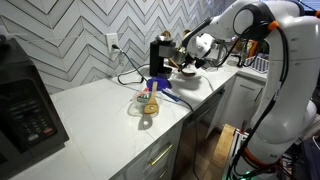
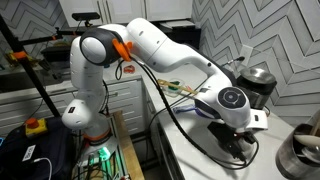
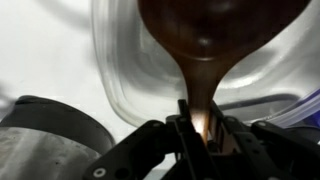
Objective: Pick up the wooden spoon from the clear lunch box on the right and put it in the clear lunch box on the left
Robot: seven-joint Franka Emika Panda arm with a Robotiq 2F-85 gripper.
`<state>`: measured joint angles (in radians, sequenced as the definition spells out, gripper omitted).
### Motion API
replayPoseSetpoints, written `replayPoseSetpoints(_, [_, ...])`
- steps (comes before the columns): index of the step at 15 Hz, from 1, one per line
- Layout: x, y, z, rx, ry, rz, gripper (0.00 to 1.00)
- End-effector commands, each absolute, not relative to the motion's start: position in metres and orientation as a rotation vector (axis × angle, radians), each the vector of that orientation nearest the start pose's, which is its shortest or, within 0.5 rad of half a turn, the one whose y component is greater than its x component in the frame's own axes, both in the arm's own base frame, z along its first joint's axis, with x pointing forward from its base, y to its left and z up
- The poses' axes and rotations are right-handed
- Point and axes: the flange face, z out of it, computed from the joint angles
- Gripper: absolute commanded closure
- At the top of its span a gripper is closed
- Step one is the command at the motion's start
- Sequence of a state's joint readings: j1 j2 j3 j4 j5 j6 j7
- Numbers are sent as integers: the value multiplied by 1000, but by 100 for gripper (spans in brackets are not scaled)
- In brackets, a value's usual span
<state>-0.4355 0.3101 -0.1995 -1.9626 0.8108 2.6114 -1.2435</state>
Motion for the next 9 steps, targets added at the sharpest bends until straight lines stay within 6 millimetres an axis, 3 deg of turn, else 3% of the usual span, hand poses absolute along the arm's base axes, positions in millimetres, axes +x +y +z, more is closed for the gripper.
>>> replayPoseSetpoints(1, [495, -391, 379, -2995, 120, -900, 94])
replayPoseSetpoints(6, [481, -398, 413, -2962, 412, -754, 94])
replayPoseSetpoints(9, [458, -401, 447, -2922, 490, -743, 94])
